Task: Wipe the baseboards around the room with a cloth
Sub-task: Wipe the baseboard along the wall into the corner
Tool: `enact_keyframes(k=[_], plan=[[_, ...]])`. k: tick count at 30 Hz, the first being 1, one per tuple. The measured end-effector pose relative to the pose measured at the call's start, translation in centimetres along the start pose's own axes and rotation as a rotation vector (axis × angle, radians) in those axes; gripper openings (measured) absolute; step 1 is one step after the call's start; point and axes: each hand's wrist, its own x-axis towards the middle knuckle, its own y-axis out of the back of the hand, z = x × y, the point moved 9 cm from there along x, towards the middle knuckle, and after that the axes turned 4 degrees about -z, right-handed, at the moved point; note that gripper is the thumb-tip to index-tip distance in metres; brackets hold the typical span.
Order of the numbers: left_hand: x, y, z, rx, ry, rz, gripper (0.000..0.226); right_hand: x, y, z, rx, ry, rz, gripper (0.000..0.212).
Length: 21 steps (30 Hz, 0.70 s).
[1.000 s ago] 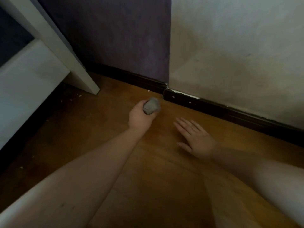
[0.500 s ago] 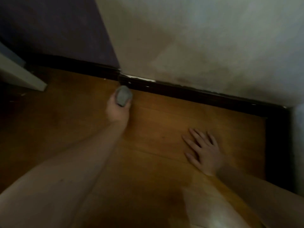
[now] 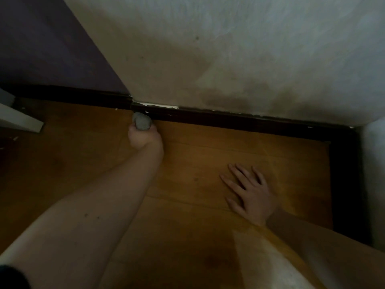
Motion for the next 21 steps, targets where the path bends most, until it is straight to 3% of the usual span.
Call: enact_keyframes(k=[4,8,11,18,21], plan=[[-2.3,-2.3,0.2,0.082,-0.080,-0.149,0.033,0.0,-0.1,0.1,0.018,0.010,0.010,0.063],[-4.9,-4.2,-0.4,-0.033,-0.031,-0.097,0.048,-0.1,0.0,-0.1,0.034,0.012,0.013,0.063],[-6.4,-6.4,-1.0,-0.061,-0.023,-0.201,0.044,-0.1,0.0,0.0,0.047,0.005,0.013,0.063],[-9.3,-8.0,-0.6,0.127,-0.185,-0.400,0.050,-0.2,-0.1,0.1,0.032,-0.005,-0.018,0.062],[-9.5,-8.5,0.7,0.298,-0.365,-0.527,0.049,-0.2,0.1,0.0,0.026,-0.005,-0.004,0.062]])
